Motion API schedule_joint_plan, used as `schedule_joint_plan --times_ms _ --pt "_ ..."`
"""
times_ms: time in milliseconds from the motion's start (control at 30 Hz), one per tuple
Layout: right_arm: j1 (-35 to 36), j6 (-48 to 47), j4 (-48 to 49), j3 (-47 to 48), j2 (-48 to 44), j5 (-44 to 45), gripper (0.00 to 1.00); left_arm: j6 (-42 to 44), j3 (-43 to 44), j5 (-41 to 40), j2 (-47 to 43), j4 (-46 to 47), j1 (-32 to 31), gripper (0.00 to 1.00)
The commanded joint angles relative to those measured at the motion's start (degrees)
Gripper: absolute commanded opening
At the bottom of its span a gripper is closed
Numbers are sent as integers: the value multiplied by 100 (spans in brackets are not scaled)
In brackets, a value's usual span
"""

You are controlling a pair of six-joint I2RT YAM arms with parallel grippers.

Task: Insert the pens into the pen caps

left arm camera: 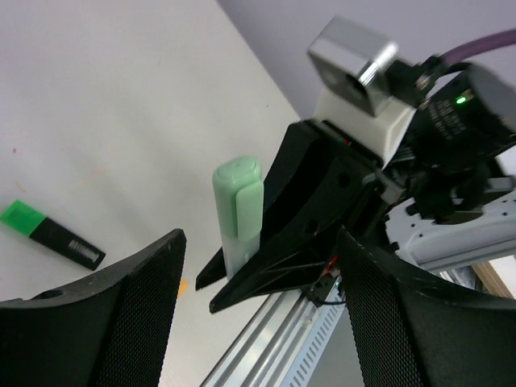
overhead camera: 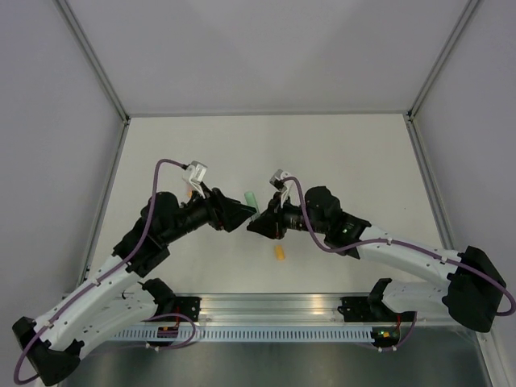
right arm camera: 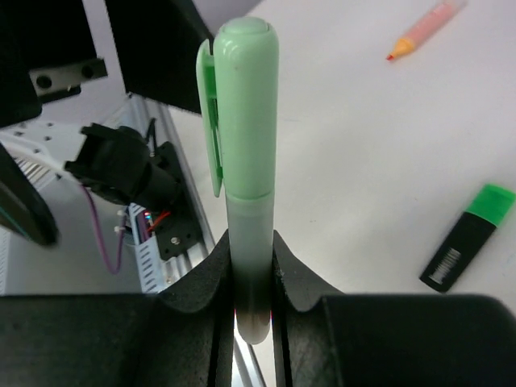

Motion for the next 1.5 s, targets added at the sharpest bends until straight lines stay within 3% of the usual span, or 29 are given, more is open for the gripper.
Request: schedule_joint_plan --times_ms 0,167,567,667,700,767,800,867,1000,1300,1467 --pt "4 92 766 -148 -289 -970 0 284 529 110 -279 59 -21 80" --pt "4 461 1417 -288 -333 -1717 0 63 740 -339 -315 42 -21 79" --pt "4 769 1796 -385 -351 -2035 0 10 513 548 54 903 -12 67" --pt "-4 813 1849 -394 -351 -2088 0 19 363 794 107 1165 -12 53" --pt "4 822 1867 -394 -360 -2088 0 -24 302 890 116 1271 -12 41" --pt "4 840 1910 -403 -342 -2096 0 -147 65 1268 125 1717 -12 29" --pt "4 866 1998 -403 -334 -2097 0 -287 -40 1408 142 1894 -21 17" --pt "4 893 2051 -315 -281 -2035 0 -428 -348 1699 151 2150 -21 3" --pt "-39 699 1506 89 -263 -1887 0 -771 -875 1990 63 2687 -21 2" --pt "-558 778 1234 792 -632 -1789 0 -816 -1298 2051 -174 2564 -12 2" --pt "-716 883 1216 1433 -562 -1850 0 -1018 -1684 2218 -78 3309 -21 2"
